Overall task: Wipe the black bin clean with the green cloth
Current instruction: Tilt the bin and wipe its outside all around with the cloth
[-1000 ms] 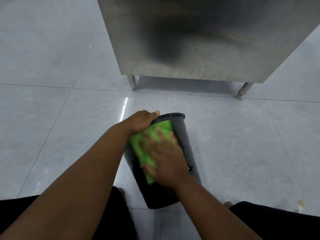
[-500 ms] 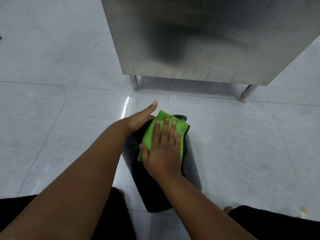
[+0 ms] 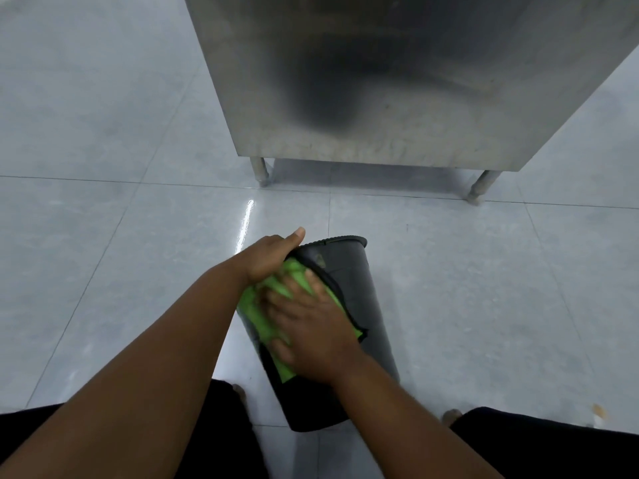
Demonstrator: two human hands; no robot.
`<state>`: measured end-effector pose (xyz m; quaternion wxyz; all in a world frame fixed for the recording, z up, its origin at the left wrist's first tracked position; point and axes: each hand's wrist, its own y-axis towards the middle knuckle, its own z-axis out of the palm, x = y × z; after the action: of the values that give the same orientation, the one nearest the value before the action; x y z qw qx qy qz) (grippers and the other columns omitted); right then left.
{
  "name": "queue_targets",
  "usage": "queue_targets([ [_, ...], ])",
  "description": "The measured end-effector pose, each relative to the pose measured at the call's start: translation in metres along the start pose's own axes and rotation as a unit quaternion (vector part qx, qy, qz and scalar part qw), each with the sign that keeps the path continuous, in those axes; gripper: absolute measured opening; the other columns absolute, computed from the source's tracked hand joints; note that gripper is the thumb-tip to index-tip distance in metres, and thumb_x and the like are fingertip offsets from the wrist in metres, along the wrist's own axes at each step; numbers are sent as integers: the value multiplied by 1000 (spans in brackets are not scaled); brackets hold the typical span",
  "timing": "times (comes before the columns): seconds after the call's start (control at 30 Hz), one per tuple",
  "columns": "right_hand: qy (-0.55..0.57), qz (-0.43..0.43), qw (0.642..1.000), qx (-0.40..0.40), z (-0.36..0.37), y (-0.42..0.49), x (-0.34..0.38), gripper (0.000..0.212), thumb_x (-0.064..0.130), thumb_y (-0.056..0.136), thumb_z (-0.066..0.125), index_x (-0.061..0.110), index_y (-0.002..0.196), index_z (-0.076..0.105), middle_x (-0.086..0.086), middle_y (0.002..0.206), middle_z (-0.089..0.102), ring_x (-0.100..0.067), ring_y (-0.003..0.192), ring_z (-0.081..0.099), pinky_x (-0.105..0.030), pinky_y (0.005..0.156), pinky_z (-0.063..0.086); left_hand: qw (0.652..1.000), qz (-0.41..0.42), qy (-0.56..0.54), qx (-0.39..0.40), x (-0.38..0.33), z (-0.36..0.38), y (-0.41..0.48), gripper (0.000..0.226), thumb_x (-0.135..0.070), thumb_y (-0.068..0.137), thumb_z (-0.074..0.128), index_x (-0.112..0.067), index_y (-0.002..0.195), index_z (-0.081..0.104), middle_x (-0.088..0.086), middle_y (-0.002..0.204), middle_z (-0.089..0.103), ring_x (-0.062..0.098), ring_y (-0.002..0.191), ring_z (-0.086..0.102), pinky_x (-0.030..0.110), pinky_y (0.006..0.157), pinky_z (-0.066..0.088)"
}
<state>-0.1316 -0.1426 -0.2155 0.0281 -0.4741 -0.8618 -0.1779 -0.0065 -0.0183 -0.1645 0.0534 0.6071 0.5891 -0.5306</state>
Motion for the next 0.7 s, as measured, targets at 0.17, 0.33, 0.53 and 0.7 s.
queue_targets([
  [0.17,178,217,960,-10,-7,-17,-59,74,54,93,44,26,157,23,10,165,14,-18,155,2,-29,124,2,999,-25,-28,-17,12,-6,-1,87,-87,73,38,-12,98,74,5,109,73,22,105,66,44,106,43],
  [0.33,419,480,770,38,1,-39,-82,57,53,104,34,38,157,22,10,161,32,-15,147,33,-34,120,25,999,-27,-24,-31,26,-11,-8,81,-72,90,38,1,90,73,12,94,74,21,90,68,36,85,47],
  [0.53,132,290,947,38,-4,-3,-16,84,60,90,32,21,160,7,0,168,-1,-24,155,-7,-43,125,-1,992,-30,-6,-124,44,-15,-11,69,-75,81,48,-7,74,55,14,76,54,25,73,51,35,68,39],
  [0.7,-14,7,998,61,7,-5,17,75,55,88,54,24,153,36,2,167,16,-30,155,2,-58,122,7,988,-33,-23,-147,60,-22,-16,85,-77,56,48,5,71,68,18,80,69,30,75,61,41,78,49],
])
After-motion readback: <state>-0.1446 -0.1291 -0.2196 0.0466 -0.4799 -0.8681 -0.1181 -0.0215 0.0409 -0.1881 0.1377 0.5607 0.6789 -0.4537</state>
